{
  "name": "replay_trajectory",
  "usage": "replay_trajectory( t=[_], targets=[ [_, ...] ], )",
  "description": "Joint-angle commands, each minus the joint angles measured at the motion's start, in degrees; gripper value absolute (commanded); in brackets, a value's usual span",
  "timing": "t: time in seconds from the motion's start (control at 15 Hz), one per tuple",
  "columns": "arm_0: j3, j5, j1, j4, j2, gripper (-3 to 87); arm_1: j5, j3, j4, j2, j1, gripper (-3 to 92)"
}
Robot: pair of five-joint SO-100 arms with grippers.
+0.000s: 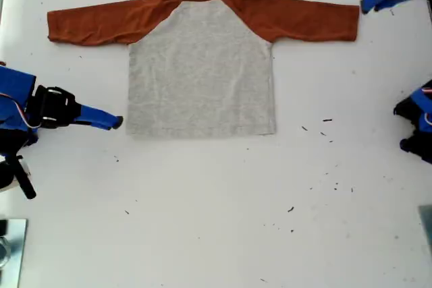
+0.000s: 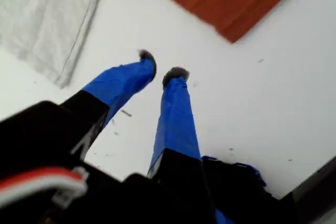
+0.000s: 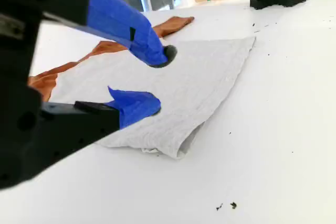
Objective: Fold t shirt
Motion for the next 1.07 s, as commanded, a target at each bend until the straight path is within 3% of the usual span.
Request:
replay_trajectory(
  t=[0.0,0.13,0.47,0.6,0.73,0.8,0.93,1.0],
  targets=[
    [0.4,0.5,0.0,0.1,0.4,13.1,-9.6,-11.1,-0.2,-9.1,5.5,9.0],
    [0.4,1.4,-0.4,0.0,0.4,10.3,-14.9,-10.0,-3.5,-13.7,8.8,35.5],
    [0.4,2.5,-2.8,-1.8,0.4,-0.3,-20.0,16.9,-31.0,-15.0,17.1,34.6],
    [0.4,1.4,-4.2,0.0,0.4,-0.2,-20.4,26.5,-42.5,-18.0,17.5,34.0],
    [0.4,1.9,-2.5,0.0,0.4,-0.3,-20.0,30.3,-48.2,-20.7,16.8,33.3],
    [0.4,1.9,-1.8,0.0,0.4,-0.3,-19.9,31.5,-49.8,-21.5,16.2,32.5],
    [0.4,1.9,-0.1,0.0,0.4,-0.3,-19.3,34.0,-52.7,-21.8,15.8,4.0],
    [0.4,1.9,0.7,0.0,0.4,-0.3,-19.1,34.4,-52.6,-21.8,15.9,3.5]
  ],
)
